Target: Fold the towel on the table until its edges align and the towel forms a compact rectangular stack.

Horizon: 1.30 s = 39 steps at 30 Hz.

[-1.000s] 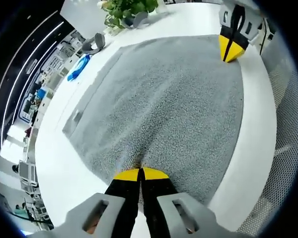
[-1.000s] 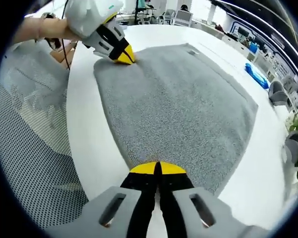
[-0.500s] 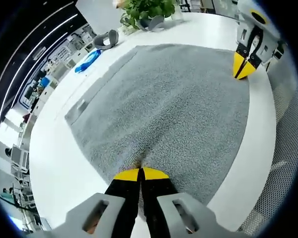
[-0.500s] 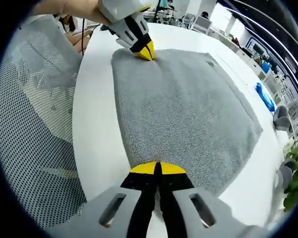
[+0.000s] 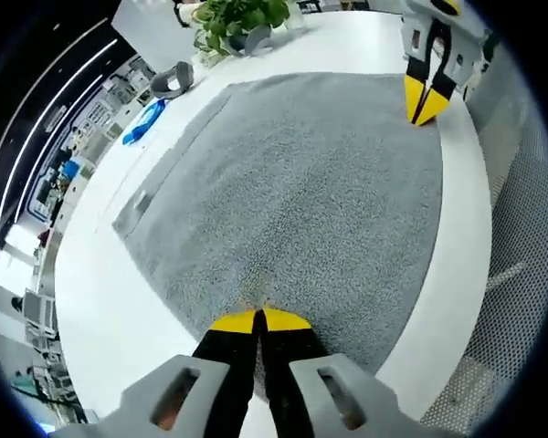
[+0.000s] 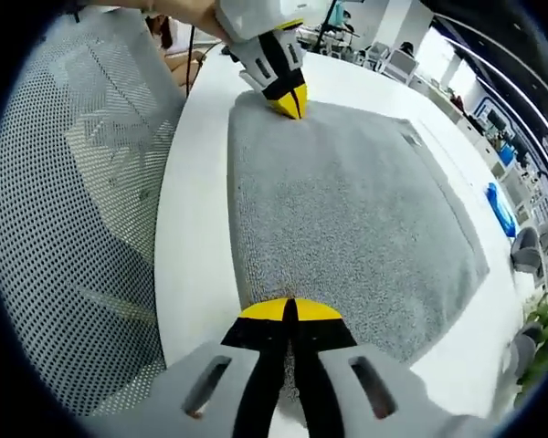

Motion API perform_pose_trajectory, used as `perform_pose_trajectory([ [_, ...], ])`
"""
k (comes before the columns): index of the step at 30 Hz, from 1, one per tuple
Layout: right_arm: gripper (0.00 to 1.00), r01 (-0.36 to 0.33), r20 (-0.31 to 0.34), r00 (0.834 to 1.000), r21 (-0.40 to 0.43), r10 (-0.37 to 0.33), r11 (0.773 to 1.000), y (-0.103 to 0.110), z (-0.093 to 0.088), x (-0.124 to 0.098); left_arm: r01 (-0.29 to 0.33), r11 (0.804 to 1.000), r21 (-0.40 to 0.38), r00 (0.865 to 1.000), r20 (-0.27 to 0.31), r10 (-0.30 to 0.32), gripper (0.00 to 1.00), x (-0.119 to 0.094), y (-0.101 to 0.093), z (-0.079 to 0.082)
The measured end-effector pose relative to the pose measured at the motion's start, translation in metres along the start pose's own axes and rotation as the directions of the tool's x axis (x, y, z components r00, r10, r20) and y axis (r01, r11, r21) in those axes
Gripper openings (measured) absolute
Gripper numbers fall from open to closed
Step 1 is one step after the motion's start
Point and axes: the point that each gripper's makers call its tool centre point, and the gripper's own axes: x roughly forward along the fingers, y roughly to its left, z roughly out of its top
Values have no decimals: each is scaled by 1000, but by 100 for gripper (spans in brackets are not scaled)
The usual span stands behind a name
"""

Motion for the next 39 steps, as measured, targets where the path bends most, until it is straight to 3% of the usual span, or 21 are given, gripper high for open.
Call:
perform_pose_trajectory([
  [2,0,-49,68,996,-18,50,999,7,1,-5,69,998,15,996,60,-70,7,-11,-8,-1],
  [4,0,-69,88,994,4,68,998,9,-5,-17,78,991,105,995,46,-83,9,-25,-5,-14],
  [6,0,-44,74,996,-19,46,999,6,-16,-27,124,970,208,989,50,-137,9,-40,-11,-23],
  [9,0,-51,51,997,-16,52,999,7,-33,-38,150,964,221,986,31,-161,10,-56,-17,-40],
  [11,4,-16,19,1000,-7,16,1000,1,-45,-46,154,956,249,986,25,-165,12,-62,-23,-49],
  [13,5,-1,34,999,38,0,999,-3,-47,-52,173,951,255,982,29,-187,13,-64,-30,-54],
  [15,5,-3,53,999,87,-2,996,-3,-48,-54,185,949,255,978,46,-203,13,-63,-36,-52],
  [18,8,-8,29,1000,86,5,996,-1,-51,-51,167,965,204,976,107,-192,15,-59,-40,-37],
  [20,10,-5,24,1000,87,3,996,2,-50,-48,177,956,233,974,96,-204,18,-53,-45,-34],
  [21,10,-10,21,1000,86,8,996,3,-50,-46,191,942,276,975,54,-214,17,-50,-47,-38],
  [24,11,-16,2,1000,84,16,996,6,-51,-42,190,925,329,980,-11,-198,16,-44,-45,-46],
  [27,10,-5,-14,1000,90,6,996,3,-53,-41,193,942,274,980,-11,-198,16,-41,-41,-46],
  [34,3,36,-34,999,160,-31,986,-3,-55,-39,202,952,229,979,-28,-201,8,-37,-40,-46],
  [39,0,51,13,998,307,-58,950,-8,-49,-47,209,962,176,978,-9,-211,2,-46,-36,-39],
])
